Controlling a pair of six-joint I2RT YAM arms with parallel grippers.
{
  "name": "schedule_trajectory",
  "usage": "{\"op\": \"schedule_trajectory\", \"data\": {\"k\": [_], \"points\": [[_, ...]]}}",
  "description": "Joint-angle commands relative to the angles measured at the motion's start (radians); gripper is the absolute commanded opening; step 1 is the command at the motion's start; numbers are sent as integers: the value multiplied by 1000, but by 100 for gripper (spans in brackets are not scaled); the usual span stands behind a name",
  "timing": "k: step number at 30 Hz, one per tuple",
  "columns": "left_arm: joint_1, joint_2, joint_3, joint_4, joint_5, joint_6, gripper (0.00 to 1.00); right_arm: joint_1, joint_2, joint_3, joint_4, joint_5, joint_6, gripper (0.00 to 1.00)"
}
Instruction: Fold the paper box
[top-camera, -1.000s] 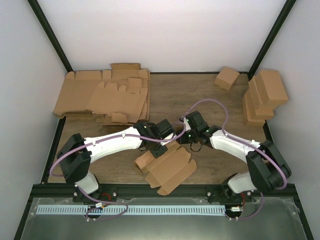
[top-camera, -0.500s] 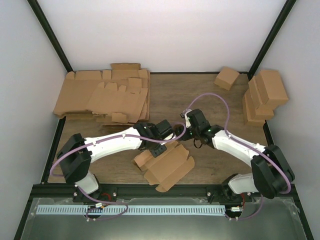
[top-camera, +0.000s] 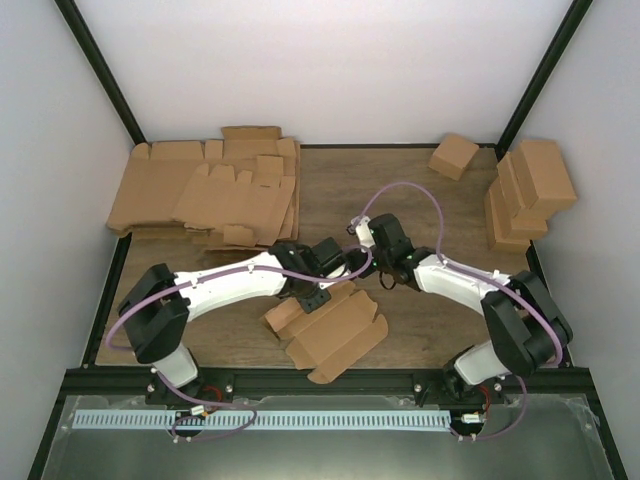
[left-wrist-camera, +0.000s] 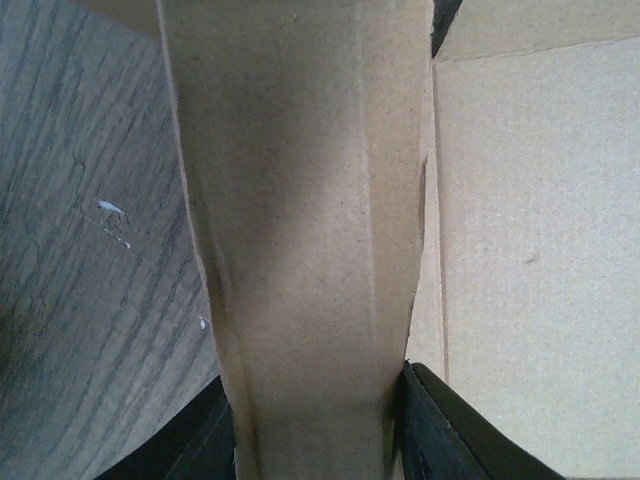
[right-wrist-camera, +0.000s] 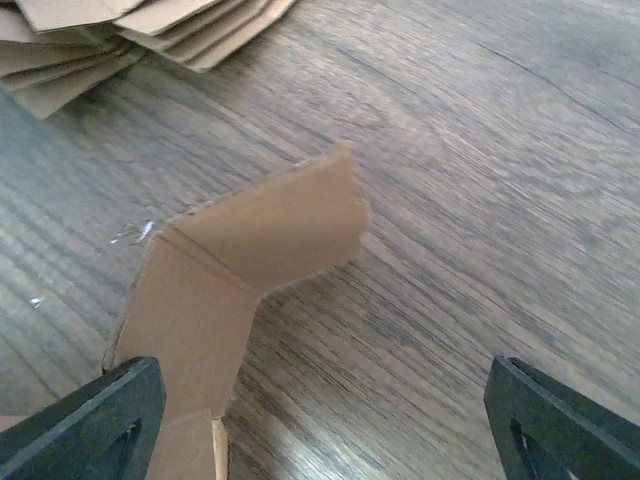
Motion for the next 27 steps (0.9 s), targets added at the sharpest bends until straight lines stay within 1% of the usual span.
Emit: {"op": "schedule_trajectory", "data": {"k": [1, 3, 5, 8, 11, 12, 14, 17, 23, 27], "points": [[15, 19, 21, 4, 0, 31, 40, -4, 25, 40, 59, -132, -86, 90], [31, 13, 21, 1, -12, 28, 40, -5, 31, 45, 50, -123, -72, 90], [62, 1, 21, -1, -16, 22, 40, -5, 23, 42, 35, -71, -44, 89], [84, -23, 17, 6, 7, 22, 40, -27, -52, 12, 43, -15, 42, 89], [84, -32, 18, 10, 47, 28, 40, -115, -139, -3, 46, -110, 124, 88], [83, -31, 18, 11, 55, 36, 40, -135, -161, -2, 46, -144, 129, 88], [84, -21, 20, 8, 60, 39, 40, -143, -177, 18, 26, -152, 108, 89], [84, -12, 31, 2, 67, 46, 40, -145, -127, 65, -15, -155, 86, 89], [83, -11, 37, -1, 92, 58, 40, -161, -26, 110, 22, -360, 76, 88], [80, -13, 34, 0, 86, 58, 40, -177, 40, 124, 17, -433, 86, 84]]}}
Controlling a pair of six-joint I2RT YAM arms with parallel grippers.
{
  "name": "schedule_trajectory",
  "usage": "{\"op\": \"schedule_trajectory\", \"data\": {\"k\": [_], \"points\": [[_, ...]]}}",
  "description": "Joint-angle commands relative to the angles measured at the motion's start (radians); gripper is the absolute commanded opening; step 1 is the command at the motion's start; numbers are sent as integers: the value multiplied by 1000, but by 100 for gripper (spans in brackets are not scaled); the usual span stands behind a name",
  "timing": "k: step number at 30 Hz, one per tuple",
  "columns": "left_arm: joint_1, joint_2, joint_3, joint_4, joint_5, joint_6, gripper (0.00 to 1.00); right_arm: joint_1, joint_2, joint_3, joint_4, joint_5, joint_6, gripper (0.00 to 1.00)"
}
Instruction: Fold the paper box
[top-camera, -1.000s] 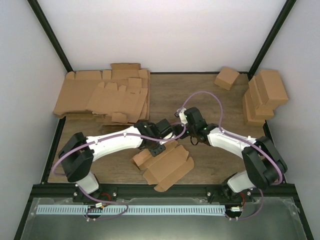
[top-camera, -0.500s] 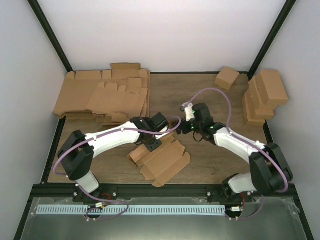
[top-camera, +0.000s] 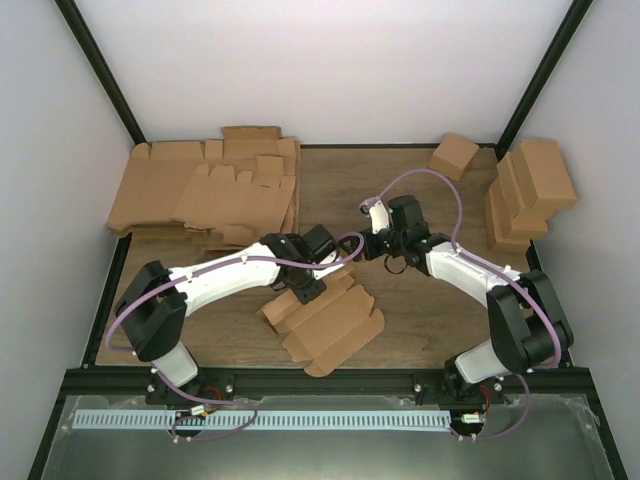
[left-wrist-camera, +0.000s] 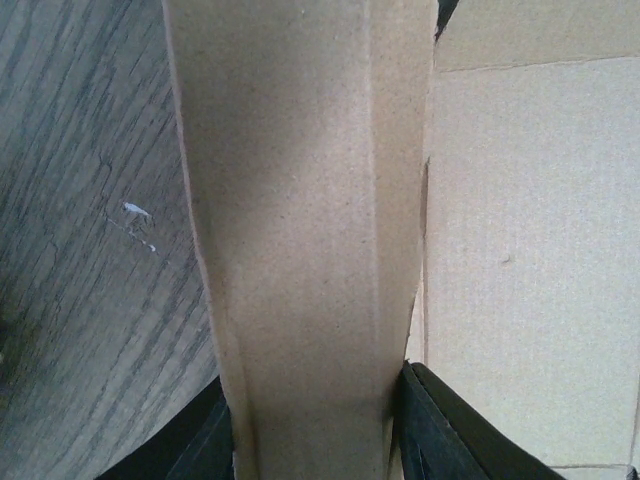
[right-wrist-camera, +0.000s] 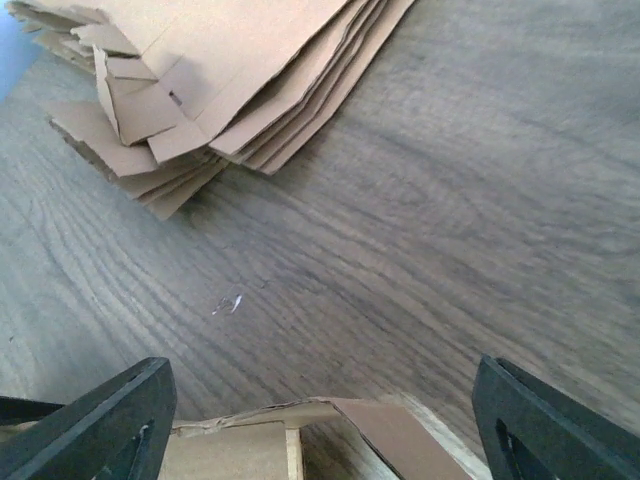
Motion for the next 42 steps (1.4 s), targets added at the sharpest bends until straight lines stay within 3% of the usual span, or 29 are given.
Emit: {"op": "schedule_trajectory", "data": {"k": [1, 9, 15, 29, 42], "points": [[-5, -9, 19, 1, 4, 14, 40, -20, 62, 54, -4, -137, 9, 82], [-3, 6, 20, -2, -55, 2, 37, -22, 52, 13, -42, -169, -20, 61], [-3, 18, 19, -1, -66, -1, 37, -22, 41, -18, -57, -203, -18, 50], [-3, 31, 24, -6, -53, -1, 36, -22, -11, -89, -56, -125, -6, 36], [18, 28, 43, -11, -22, -43, 36, 3, -4, -11, -116, -23, 19, 2]]}}
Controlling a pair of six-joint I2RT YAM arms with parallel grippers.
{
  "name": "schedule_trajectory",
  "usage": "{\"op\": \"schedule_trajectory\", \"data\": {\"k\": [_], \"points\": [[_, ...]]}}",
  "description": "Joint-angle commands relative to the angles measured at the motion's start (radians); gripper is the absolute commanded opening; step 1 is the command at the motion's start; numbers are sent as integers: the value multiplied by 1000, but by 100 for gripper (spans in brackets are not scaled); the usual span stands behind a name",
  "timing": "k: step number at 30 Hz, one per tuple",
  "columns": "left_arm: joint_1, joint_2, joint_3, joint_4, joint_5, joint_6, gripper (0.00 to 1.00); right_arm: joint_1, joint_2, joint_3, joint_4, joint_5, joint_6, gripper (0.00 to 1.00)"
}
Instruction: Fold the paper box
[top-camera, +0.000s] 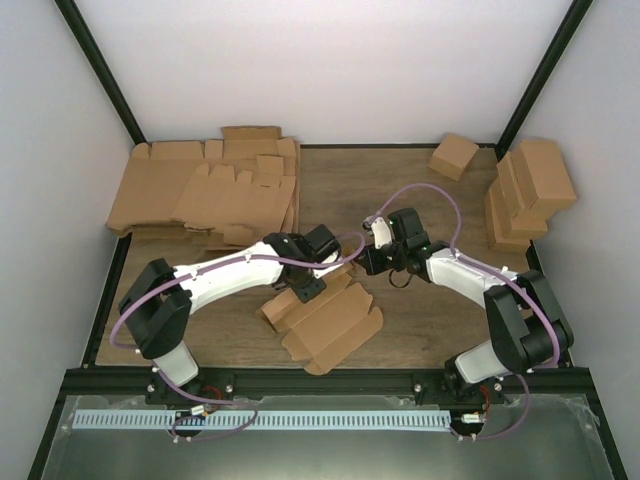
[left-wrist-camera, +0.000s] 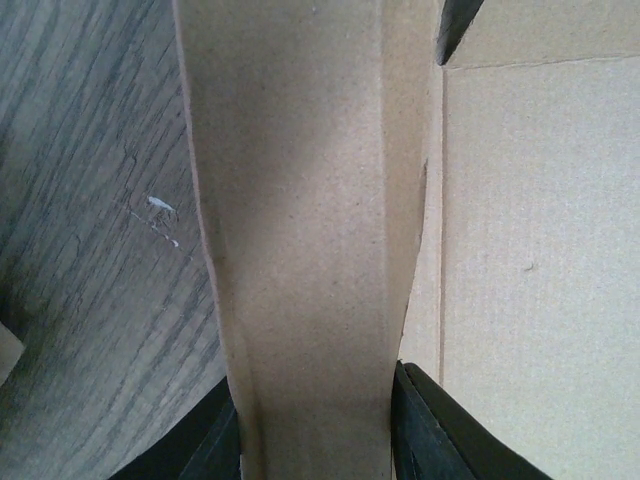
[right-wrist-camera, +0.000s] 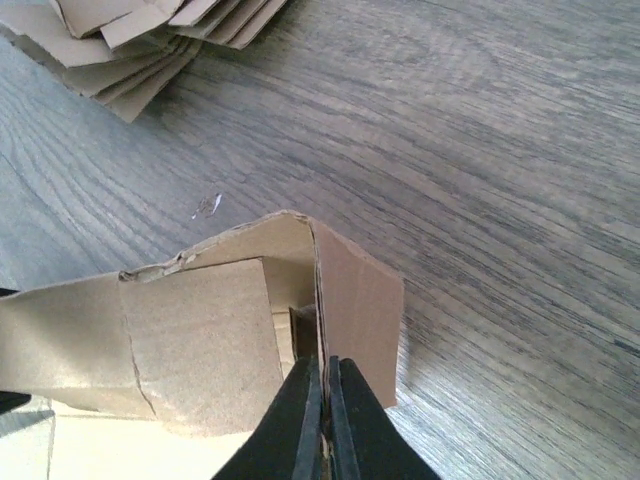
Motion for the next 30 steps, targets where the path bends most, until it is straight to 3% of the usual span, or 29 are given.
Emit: {"op": "schedule_trajectory", "data": {"k": [1, 15, 21, 30], "points": [[28, 2, 41, -10, 55, -37, 36, 20, -33, 78, -65, 39, 17, 1], [114, -32, 71, 5, 253, -88, 36, 140, -79, 159, -188, 79, 167, 1], [165, -88, 75, 10, 379, -85, 37, 166, -47, 144, -202, 172, 157, 1], [173, -79, 67, 3, 437, -71, 37, 167, -45, 149, -246, 224, 126, 1]]}}
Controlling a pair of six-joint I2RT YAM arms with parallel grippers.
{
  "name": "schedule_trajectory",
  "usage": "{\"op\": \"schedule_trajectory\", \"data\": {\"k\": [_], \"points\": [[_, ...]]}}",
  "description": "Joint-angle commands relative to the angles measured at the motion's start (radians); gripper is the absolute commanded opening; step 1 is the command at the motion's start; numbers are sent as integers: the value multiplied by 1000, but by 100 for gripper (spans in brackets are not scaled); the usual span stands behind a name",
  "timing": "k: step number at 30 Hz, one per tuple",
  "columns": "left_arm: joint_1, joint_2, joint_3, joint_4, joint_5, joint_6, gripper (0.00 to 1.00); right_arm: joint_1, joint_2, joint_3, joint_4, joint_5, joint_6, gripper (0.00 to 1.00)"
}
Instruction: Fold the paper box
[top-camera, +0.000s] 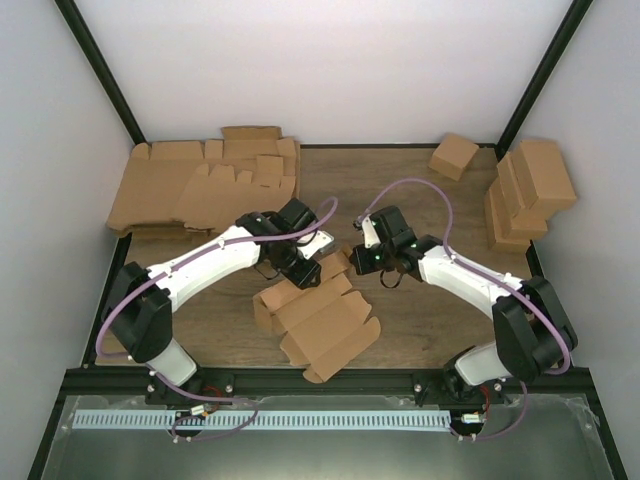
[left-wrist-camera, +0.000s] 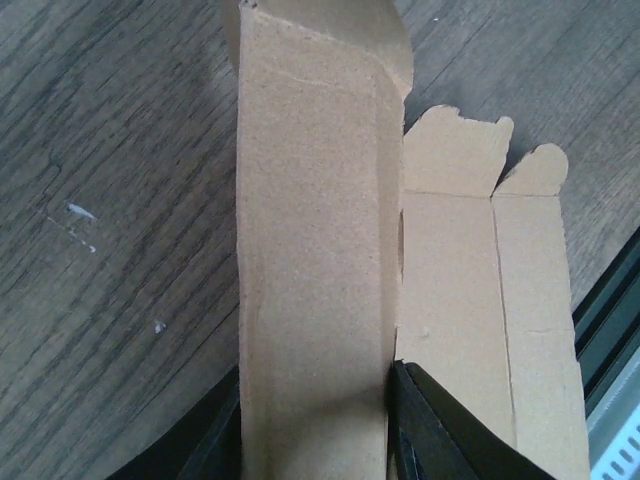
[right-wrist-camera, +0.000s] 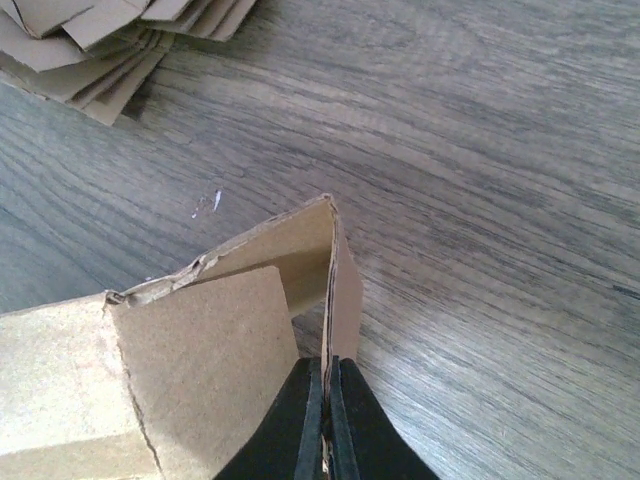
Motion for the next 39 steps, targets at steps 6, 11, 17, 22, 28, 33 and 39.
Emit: {"op": "schedule_trajectory", "data": {"k": [6, 11, 17, 22, 28, 33, 39], "points": [[13, 1, 6, 71, 88, 8, 48, 26, -38, 19, -75, 28, -18, 1], [5, 16, -23, 70, 126, 43, 64, 26, -42, 18, -50, 38, -17, 1], [-30, 30, -67, 64, 51, 67, 64, 26, -32, 20, -22, 41, -19, 1], [-63, 27, -68, 61, -3, 63, 68, 25, -31, 21, -22, 40, -23, 1], [-82, 26, -31, 50, -56, 50, 57, 26, -35, 22, -22, 43, -27, 1], [-82, 27, -8, 51, -140, 30, 44, 25, -56, 18, -3, 54, -22, 1], [-82, 59, 21, 37, -263, -2, 41, 38, -65, 45, -40, 68, -22, 1]]}}
